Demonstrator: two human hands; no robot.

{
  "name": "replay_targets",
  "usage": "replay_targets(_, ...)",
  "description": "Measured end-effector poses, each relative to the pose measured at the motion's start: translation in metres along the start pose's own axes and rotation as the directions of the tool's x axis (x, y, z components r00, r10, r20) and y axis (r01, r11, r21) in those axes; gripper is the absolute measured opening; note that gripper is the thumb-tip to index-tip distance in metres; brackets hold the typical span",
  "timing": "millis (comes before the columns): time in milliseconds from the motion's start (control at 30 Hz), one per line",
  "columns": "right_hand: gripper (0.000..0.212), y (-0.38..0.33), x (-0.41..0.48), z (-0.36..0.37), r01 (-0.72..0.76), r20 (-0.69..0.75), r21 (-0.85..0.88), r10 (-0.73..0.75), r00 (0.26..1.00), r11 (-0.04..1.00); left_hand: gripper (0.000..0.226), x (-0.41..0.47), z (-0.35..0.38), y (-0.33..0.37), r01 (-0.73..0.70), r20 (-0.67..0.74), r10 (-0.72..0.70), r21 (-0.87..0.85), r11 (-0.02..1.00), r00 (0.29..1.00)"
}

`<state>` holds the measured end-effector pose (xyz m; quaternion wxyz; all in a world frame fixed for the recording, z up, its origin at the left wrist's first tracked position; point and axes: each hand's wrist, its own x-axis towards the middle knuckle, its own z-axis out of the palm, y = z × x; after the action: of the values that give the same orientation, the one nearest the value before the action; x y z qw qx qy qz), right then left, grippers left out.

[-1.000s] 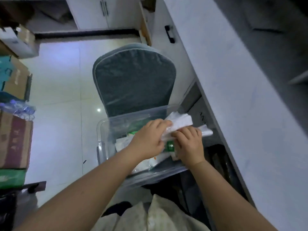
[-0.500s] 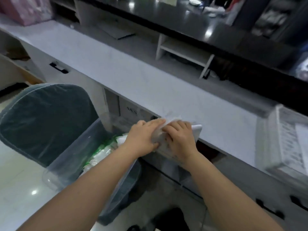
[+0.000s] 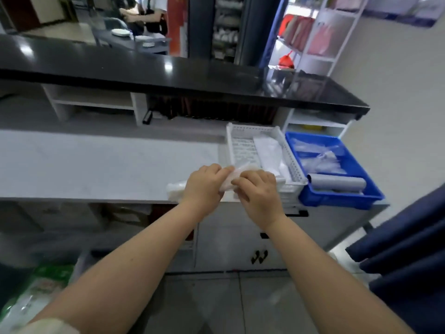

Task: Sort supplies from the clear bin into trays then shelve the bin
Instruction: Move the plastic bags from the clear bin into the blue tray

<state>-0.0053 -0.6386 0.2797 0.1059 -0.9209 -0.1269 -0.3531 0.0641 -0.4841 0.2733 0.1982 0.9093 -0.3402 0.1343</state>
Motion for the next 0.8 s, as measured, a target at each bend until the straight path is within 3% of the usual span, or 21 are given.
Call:
replay_targets(133,0.017,0.085,-0.04,-0.062,-0.017,0.0,-0.071,0.017,1.0,0.997,0.058,0.055,0.04,0.084,-0.063,0.012,0.063,0.006,0.998,0.998)
replay_targets(367,0.015,0.228,-0.089,-0.129,-0.088,0.039,-0.159,0.095,0.995,0.983,0.052,0.14,0.089,0.18,-0.033,0.009,0.032,0.048,0.998,0.999)
replay_targets(567,0.017,0.313,-0.084,-0.13,-0.159,0.089,-0.19,0.178,0.98,0.969,0.052,0.207,0.108,0.2,0.039,0.003,-0.039,-0.002,0.999,0.999)
replay_targets(800,0.018,0.397,-0.055,-0.088,-0.253,0.213,-0.185,0.29,0.933,0.95,0.049,0.302,0.152,0.175,0.047,0.004,-0.047,-0.08,0.996,0.999)
